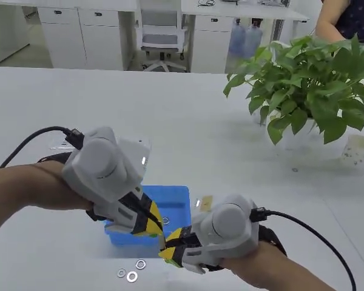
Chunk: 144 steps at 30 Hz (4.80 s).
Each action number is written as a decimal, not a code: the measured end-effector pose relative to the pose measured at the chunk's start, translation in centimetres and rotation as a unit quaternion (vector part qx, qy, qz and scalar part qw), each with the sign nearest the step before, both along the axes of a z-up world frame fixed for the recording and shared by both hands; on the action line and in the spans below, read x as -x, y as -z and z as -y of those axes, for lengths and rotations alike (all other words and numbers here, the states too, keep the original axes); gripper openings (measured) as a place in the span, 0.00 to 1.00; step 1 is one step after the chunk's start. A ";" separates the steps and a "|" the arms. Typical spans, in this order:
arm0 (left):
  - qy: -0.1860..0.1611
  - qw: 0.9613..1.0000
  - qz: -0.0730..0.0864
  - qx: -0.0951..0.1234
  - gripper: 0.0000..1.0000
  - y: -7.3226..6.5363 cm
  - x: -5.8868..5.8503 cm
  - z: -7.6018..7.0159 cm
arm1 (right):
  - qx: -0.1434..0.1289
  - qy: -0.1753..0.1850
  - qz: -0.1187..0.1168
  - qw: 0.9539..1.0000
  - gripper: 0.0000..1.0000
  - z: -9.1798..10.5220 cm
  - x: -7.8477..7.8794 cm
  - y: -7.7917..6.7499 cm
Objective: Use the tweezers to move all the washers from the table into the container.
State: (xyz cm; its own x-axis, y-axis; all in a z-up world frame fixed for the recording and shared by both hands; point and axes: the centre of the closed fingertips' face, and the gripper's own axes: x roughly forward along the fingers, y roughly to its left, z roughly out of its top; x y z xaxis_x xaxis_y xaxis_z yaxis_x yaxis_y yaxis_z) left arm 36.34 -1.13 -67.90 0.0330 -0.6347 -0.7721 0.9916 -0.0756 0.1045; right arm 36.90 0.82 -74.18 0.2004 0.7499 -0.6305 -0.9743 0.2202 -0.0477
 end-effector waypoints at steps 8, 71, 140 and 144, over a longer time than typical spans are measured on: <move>-0.008 1.000 0.007 0.006 0.06 -1.5 -0.7 -0.7 | 0.003 -0.006 0.002 1.000 0.09 -0.6 -0.7 -1.3; -0.024 0.999 0.021 -0.018 0.06 1.8 -8.3 -2.1 | -0.009 -0.002 0.011 1.000 0.10 -2.6 -8.8 1.7; -0.022 0.999 0.048 -0.010 0.06 -2.4 -5.4 -0.9 | -0.026 0.021 0.038 0.999 0.11 -1.3 -6.5 -2.4; -0.022 0.998 0.050 -0.011 0.06 -2.7 -5.0 -1.1 | -0.028 0.021 0.040 0.999 0.11 -1.4 -6.0 -2.8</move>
